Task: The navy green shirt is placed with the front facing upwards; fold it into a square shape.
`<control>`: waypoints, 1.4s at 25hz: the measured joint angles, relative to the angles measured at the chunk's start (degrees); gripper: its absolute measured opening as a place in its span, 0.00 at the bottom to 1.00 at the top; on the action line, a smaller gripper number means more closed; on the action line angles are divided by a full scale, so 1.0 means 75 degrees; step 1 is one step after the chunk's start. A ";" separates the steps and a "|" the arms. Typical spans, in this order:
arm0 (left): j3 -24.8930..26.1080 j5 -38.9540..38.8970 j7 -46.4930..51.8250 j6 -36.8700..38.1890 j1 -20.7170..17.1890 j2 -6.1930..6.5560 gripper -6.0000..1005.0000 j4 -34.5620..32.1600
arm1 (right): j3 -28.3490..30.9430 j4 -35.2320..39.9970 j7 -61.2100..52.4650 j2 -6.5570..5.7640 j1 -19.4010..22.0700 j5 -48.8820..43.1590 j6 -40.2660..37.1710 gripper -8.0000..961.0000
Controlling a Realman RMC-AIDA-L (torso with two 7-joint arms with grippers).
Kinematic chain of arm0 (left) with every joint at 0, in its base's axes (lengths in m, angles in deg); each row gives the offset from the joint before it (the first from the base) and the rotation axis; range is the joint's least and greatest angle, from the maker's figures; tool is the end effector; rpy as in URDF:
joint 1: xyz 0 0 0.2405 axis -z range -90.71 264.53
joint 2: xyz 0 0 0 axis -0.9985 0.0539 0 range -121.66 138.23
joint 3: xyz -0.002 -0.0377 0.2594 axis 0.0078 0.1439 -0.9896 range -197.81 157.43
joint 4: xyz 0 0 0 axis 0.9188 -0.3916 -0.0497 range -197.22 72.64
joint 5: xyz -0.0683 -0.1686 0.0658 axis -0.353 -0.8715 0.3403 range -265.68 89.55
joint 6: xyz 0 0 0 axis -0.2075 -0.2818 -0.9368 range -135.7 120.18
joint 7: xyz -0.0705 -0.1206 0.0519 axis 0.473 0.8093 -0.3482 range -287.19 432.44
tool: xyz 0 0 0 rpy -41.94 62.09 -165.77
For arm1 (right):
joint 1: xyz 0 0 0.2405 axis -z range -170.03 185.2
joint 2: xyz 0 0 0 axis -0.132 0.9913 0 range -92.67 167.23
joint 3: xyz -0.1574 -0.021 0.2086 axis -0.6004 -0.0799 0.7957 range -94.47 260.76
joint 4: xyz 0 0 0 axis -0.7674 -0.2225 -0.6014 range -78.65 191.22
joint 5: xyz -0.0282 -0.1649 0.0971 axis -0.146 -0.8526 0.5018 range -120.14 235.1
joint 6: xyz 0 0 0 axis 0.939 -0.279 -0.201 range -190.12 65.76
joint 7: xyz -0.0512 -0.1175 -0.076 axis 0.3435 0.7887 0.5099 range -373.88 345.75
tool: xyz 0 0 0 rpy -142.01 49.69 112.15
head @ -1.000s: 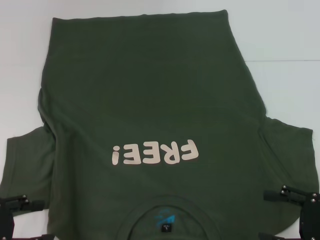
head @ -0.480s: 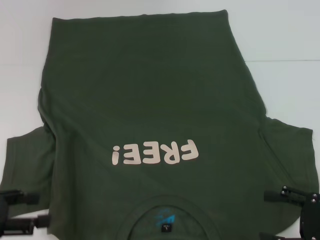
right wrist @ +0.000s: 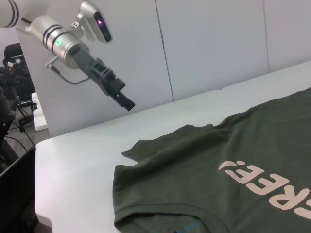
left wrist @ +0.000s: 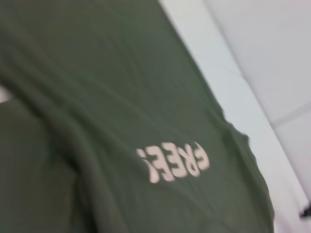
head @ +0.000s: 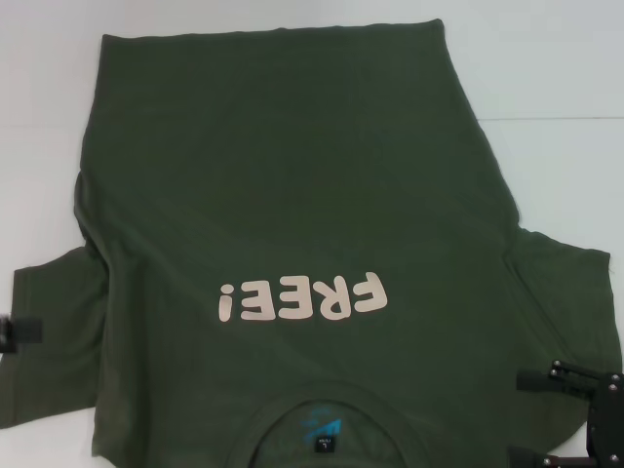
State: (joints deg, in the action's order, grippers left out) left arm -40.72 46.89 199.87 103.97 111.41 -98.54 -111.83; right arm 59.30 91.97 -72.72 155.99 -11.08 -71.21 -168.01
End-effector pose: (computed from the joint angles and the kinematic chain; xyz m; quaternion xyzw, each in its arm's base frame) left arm -0.3284 0.2665 0.1216 -0.7790 -0.5985 -0.1677 0.0828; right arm 0.3157 0.2217 0.0032 -0.9454 0.1734 0.2516 0.1131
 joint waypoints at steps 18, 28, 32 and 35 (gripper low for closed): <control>-0.0269 0.1997 0.1679 -0.1772 0.0642 0.0077 0.81 0.0192 | -0.0017 -0.0001 -0.0008 -0.0020 -0.0018 -0.0010 0.0060 0.98; -0.0626 0.2023 0.1456 -0.2113 0.0603 -0.0079 0.81 0.0391 | 0.0004 0.0016 -0.0051 -0.0020 -0.0058 -0.0009 0.0083 0.98; -0.0693 0.2027 0.1449 -0.2244 0.0599 -0.0090 0.80 0.0415 | 0.0002 -0.0001 -0.0064 -0.0039 -0.0092 -0.0009 0.0121 0.98; -0.0739 0.2030 0.1434 -0.2285 0.0592 -0.0090 0.80 0.0418 | 0.0002 -0.0001 -0.0066 -0.0041 -0.0097 -0.0009 0.0135 0.98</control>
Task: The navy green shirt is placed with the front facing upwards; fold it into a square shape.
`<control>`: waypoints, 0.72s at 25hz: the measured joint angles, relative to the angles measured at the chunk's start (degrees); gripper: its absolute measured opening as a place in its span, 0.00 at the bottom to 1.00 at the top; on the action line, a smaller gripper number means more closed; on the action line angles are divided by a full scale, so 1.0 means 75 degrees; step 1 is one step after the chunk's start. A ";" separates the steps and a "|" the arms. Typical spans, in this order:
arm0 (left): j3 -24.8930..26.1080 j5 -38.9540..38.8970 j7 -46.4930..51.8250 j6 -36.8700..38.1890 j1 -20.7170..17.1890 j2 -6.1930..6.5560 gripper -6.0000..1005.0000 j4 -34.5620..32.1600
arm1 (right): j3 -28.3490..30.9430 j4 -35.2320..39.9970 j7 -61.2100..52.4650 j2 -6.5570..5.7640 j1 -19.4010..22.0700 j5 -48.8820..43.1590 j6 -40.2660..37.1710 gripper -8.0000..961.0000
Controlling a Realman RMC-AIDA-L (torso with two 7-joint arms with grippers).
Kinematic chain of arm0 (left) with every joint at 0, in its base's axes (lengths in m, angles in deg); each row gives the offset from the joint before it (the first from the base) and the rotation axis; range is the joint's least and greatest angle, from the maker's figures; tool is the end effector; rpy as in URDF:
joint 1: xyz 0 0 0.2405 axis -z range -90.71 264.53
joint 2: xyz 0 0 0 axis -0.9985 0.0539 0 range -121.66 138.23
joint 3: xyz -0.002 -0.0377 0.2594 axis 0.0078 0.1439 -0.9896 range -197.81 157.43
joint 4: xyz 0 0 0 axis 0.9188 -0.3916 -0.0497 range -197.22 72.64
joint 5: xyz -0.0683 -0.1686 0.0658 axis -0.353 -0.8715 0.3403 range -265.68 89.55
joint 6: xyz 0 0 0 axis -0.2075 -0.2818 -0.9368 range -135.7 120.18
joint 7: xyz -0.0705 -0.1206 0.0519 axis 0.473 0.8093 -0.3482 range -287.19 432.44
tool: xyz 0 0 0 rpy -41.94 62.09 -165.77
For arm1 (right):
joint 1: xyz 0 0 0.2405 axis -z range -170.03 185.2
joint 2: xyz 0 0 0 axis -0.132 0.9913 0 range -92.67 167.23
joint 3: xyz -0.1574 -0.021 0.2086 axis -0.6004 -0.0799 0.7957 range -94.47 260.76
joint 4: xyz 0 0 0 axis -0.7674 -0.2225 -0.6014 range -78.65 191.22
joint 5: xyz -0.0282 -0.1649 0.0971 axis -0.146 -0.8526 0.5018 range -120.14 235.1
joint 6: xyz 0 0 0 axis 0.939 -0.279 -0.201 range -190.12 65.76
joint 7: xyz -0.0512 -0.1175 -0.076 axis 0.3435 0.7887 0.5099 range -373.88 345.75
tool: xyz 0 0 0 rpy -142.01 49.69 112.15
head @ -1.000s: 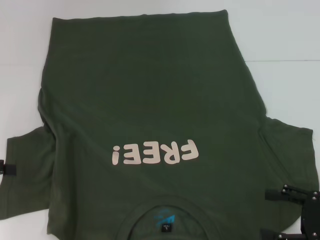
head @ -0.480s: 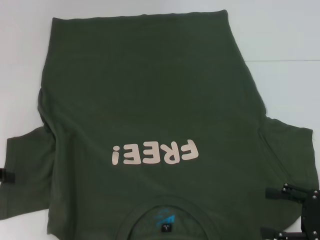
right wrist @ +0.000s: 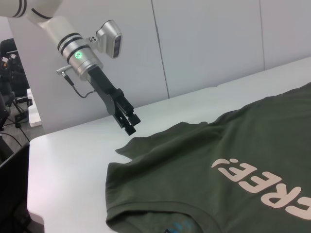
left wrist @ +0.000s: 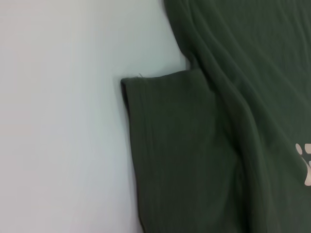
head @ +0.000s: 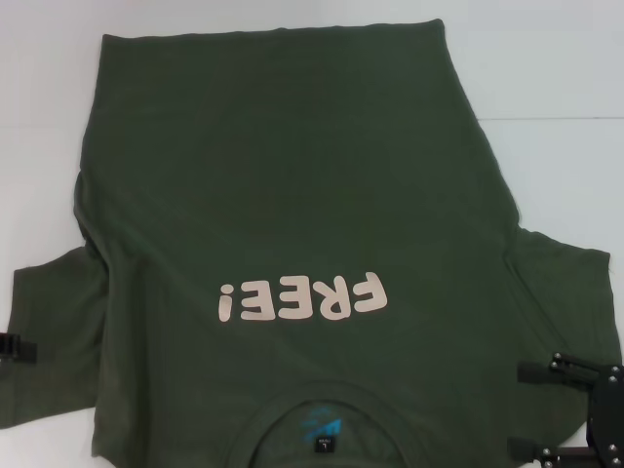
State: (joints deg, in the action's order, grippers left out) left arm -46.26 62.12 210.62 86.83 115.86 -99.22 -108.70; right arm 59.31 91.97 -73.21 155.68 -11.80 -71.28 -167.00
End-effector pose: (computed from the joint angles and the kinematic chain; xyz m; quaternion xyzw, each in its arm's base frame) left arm -0.3615 0.2971 0.1014 -0.7087 -0.6840 -0.0315 0.1701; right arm 0.3162 0.2277 0.0048 -0.9467 0.1736 0.2445 0.1178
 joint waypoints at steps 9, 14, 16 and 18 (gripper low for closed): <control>-0.0288 0.0003 -0.0098 -0.0333 -0.0022 -0.0050 0.80 -0.0011 | -0.0023 0.0000 -0.0001 -0.0003 -0.0019 0.0000 0.0090 0.98; -0.0435 0.0003 -0.0107 -0.0352 -0.0027 -0.0057 0.80 -0.0004 | -0.0037 0.0000 -0.0001 -0.0003 -0.0017 0.0000 0.0118 0.98; -0.0446 0.0003 -0.0107 -0.0354 -0.0027 -0.0057 0.80 -0.0002 | -0.0027 0.0000 -0.0001 -0.0003 -0.0017 0.0000 0.0118 0.98; -0.0449 0.0003 -0.0107 -0.0354 -0.0024 -0.0057 0.80 -0.0001 | -0.0018 0.0000 0.0000 -0.0003 -0.0017 0.0000 0.0118 0.98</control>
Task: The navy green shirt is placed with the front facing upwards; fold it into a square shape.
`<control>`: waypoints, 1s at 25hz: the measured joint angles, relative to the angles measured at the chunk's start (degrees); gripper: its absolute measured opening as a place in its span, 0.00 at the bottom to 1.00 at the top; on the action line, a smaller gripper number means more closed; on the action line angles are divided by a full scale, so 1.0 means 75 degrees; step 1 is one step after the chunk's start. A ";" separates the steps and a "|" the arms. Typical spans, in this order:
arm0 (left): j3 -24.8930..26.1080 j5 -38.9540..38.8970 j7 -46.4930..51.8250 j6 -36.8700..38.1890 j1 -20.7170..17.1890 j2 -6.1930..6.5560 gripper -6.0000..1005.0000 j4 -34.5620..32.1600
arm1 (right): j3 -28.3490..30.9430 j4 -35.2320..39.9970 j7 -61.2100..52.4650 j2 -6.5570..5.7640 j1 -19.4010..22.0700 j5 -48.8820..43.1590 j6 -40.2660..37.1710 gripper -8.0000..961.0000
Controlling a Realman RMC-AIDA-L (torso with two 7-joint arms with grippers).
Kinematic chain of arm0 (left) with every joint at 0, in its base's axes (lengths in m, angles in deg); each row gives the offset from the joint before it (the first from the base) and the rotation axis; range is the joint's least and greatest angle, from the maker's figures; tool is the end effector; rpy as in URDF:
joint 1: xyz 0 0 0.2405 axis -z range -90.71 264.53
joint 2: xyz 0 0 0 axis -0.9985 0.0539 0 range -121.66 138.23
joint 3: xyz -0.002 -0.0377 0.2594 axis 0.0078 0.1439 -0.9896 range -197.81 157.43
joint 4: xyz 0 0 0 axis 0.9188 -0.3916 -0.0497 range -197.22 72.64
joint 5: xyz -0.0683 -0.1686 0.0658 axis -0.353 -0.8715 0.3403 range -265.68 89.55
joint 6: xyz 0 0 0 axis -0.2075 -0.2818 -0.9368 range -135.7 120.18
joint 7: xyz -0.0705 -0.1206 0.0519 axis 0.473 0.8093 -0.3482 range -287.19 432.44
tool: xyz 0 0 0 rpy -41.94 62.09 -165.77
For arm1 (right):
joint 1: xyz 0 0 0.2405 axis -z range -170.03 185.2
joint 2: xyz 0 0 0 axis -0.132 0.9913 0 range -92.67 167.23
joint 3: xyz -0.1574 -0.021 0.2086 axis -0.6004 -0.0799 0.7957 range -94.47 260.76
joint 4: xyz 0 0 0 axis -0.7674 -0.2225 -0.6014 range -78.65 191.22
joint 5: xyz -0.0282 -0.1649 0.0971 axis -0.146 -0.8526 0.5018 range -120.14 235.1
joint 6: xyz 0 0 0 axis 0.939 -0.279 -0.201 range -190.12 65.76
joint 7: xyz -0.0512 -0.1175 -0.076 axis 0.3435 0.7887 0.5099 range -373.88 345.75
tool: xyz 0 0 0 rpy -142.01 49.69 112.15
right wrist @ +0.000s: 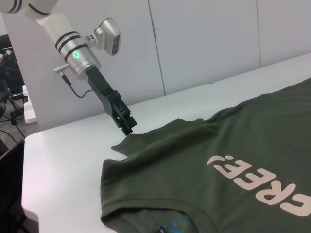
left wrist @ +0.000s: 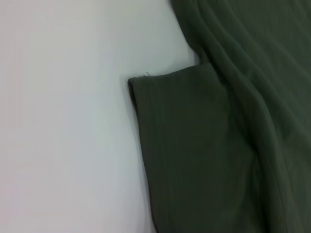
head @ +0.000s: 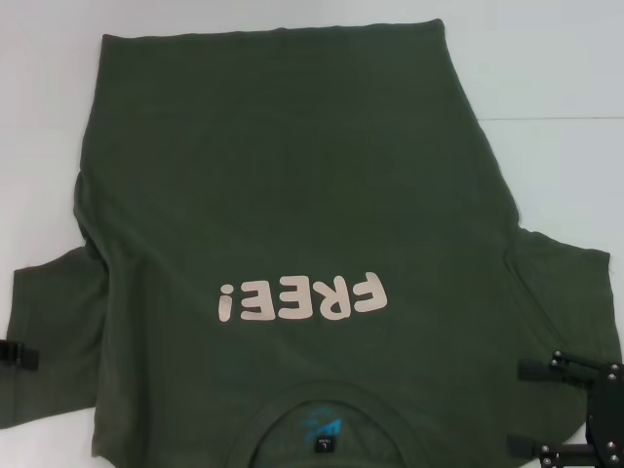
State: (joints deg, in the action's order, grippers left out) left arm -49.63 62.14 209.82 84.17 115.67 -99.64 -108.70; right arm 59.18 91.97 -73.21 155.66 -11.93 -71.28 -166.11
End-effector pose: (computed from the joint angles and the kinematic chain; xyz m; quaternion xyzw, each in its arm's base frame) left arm -0.3642 0.2999 0.0956 -0.7200 -0.6698 -0.0078 0.1811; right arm 0.3174 0.2298 0.0044 -0.9474 0.1742 0.2392 0.1223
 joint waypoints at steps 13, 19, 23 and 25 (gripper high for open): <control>-0.0095 0.0120 -0.0078 -0.0093 0.0011 -0.0022 0.80 -0.0008 | -0.0026 -0.0012 -0.0001 0.0008 0.0000 0.0001 -0.0004 0.98; -0.0136 0.0168 -0.0094 -0.0117 0.0028 -0.0037 0.80 0.0001 | -0.0029 -0.0012 0.0000 0.0019 0.0000 0.0000 -0.0006 0.98; -0.0172 0.0172 -0.0100 -0.0129 0.0032 -0.0042 0.80 0.0001 | -0.0039 -0.0012 0.0000 0.0025 0.0000 0.0000 -0.0006 0.98; -0.0180 0.0173 -0.0101 -0.0133 0.0035 -0.0048 0.80 0.0001 | -0.0039 -0.0012 0.0000 0.0024 0.0000 0.0000 -0.0006 0.98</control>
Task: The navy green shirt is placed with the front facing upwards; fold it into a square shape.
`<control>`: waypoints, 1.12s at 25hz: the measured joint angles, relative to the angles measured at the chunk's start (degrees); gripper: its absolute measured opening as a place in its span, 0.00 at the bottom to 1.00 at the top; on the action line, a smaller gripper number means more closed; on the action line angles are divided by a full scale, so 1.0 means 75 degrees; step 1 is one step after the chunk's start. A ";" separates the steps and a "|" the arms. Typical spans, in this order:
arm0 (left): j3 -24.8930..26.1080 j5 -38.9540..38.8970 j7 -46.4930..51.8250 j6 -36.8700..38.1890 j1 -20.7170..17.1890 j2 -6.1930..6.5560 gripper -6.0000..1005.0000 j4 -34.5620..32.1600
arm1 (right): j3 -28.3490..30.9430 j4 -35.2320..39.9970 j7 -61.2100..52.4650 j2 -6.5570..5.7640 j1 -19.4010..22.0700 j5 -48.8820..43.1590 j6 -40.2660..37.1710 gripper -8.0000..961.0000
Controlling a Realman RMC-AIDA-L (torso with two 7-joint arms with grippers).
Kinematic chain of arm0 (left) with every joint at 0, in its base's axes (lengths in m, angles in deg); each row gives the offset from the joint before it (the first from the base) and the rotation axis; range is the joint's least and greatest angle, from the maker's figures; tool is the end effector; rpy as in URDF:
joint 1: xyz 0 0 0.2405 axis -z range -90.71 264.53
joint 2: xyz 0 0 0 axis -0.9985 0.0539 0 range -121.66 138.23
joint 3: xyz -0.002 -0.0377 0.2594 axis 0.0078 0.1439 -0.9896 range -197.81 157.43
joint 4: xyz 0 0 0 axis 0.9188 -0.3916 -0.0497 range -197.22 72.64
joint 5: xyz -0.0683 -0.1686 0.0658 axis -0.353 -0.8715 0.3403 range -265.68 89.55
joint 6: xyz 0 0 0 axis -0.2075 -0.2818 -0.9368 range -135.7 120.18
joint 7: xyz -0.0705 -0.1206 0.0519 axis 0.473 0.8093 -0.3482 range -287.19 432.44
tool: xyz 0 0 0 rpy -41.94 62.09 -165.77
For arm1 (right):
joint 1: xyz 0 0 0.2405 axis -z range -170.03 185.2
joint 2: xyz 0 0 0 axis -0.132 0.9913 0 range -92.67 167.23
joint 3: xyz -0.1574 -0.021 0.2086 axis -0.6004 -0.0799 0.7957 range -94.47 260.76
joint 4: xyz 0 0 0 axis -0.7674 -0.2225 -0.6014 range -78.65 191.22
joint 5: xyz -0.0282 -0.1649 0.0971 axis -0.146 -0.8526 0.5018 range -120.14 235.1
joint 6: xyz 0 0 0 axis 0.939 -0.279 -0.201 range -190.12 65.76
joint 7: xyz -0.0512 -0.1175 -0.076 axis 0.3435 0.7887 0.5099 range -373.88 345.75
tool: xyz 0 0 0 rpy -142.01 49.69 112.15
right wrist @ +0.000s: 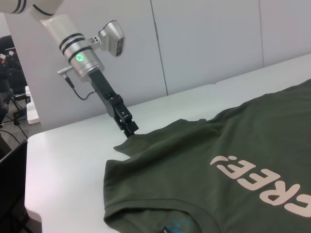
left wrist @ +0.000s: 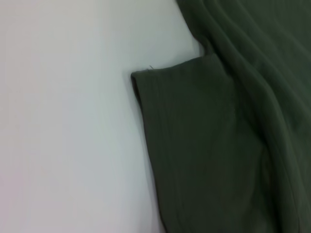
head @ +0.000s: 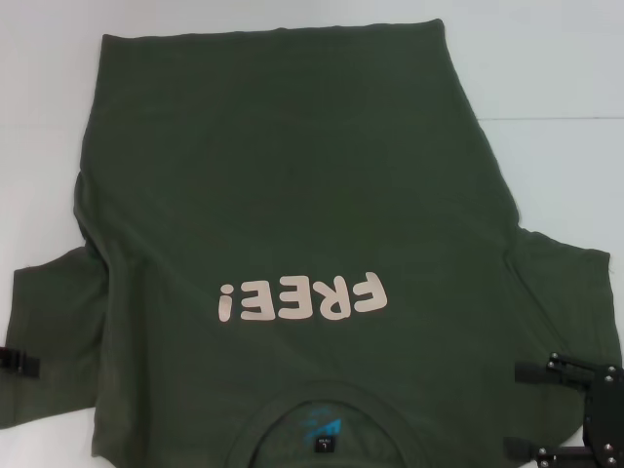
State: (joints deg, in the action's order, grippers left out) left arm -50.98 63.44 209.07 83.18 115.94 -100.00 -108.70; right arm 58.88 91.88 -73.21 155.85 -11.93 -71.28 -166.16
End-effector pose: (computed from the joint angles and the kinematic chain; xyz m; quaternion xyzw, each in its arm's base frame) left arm -0.3655 0.3008 0.0918 -0.7277 -0.6607 0.0122 0.1840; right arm 0.3163 0.2291 0.0024 -0.9475 0.1741 0.2404 0.1185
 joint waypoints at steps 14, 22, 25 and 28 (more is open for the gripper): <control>-0.0037 0.0003 -0.0005 0.0007 0.0009 0.0001 0.80 0.0008 | -0.0005 0.0000 0.0000 -0.0013 0.0000 0.0000 0.0000 0.98; -0.0107 0.0003 -0.0005 0.0031 0.0040 -0.0055 0.78 0.0067 | -0.0006 0.0000 0.0004 -0.0013 -0.0012 0.0000 0.0000 0.98; -0.0108 0.0000 -0.0005 0.0052 0.0062 -0.0068 0.77 0.0070 | 0.0003 0.0000 0.0014 -0.0013 -0.0012 0.0000 0.0000 0.98; -0.0107 -0.0001 -0.0005 0.0034 0.0090 -0.0081 0.75 0.0094 | 0.0001 0.0000 0.0015 -0.0013 -0.0013 0.0000 0.0000 0.98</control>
State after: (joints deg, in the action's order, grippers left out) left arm -51.78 63.43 209.03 83.43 116.61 -100.61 -107.99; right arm 58.89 91.88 -73.10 155.75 -12.02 -71.28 -166.16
